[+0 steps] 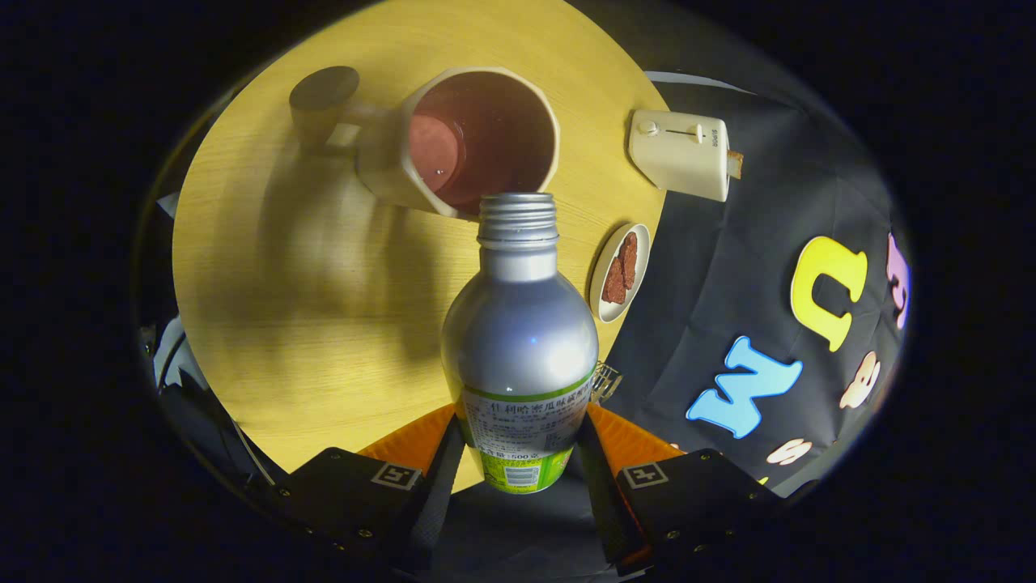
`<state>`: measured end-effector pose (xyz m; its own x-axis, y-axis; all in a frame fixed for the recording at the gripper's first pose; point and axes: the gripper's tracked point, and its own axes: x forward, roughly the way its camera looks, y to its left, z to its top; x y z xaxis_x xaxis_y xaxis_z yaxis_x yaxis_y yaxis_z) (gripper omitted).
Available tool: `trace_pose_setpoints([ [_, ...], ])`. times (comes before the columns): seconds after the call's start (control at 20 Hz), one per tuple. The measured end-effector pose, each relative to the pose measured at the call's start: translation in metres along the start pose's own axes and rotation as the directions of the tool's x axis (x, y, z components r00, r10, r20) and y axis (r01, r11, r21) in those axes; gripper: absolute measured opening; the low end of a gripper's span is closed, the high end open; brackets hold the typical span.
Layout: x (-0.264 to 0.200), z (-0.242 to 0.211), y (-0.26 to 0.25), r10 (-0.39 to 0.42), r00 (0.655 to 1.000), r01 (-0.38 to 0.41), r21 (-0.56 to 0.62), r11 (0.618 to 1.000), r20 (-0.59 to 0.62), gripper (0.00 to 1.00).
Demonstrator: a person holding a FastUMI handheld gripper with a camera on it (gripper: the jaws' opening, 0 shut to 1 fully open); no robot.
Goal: Take the bottle from table, then pour the juice into the cup, finally place the bottle on the coaster
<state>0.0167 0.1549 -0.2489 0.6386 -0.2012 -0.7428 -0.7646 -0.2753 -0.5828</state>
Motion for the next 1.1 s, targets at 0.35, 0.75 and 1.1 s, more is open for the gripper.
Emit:
trace_pose_setpoints([
  [0.35,-0.001,0.020,0.017,0.078,0.979,-0.135,0.310,0.941,0.188,0.76],
  [0.75,0.012,0.023,0.014,0.084,0.933,-0.289,0.588,0.756,0.350,0.76],
  [1.1,0.024,0.022,0.009,0.035,0.877,-0.408,0.703,0.582,0.480,0.76],
])
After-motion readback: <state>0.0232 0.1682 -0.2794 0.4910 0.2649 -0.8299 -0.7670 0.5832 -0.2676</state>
